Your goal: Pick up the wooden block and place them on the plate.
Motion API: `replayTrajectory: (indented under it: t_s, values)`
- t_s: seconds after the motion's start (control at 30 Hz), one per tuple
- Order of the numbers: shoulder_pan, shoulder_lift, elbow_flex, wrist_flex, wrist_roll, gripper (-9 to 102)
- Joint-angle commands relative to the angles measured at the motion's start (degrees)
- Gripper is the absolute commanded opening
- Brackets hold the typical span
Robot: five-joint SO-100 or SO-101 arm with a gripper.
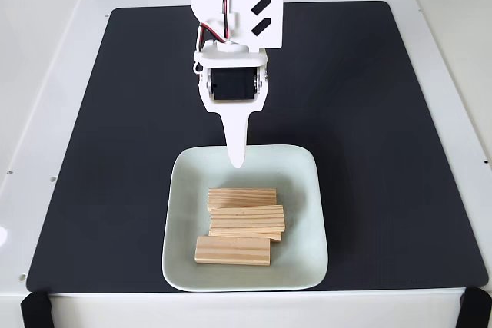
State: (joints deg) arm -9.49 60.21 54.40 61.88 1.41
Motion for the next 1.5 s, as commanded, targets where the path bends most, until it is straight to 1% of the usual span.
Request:
replayTrajectory:
  t_s: [0.0, 0.13, 0.23, 0.3, 0.43, 0.5, 0.57, 0.63, 0.73, 0.9, 1.03, 1.13, 1.47]
  values:
    - [-1.0, 9.0, 6.2, -3.0, 0.2, 0]
    - [-2.4, 16.0, 14.7, -6.2, 0.3, 0]
    - [-2.7, 22.6, 22.9, -12.5, 0.4, 0]
    - [-2.7, 27.7, 30.0, -19.5, 0.4, 0]
    - [-2.4, 39.1, 47.0, -37.1, 0.4, 0]
    - [-2.0, 45.2, 55.4, -44.5, 0.4, 0]
    - [-1.8, 51.5, 62.6, -50.2, 0.4, 0]
    - [-0.5, 57.6, 68.6, -53.7, 0.4, 0]
    - [0.4, 65.7, 75.1, -55.9, 0.4, 0]
    - [3.3, 79.3, 81.3, -56.2, 0.7, 0]
    - [6.9, 90.4, 87.8, -58.3, 4.9, 0]
    - [8.6, 99.1, 94.2, -59.8, 5.5, 0]
    - [9.4, 128.6, 114.6, -59.0, 5.7, 0]
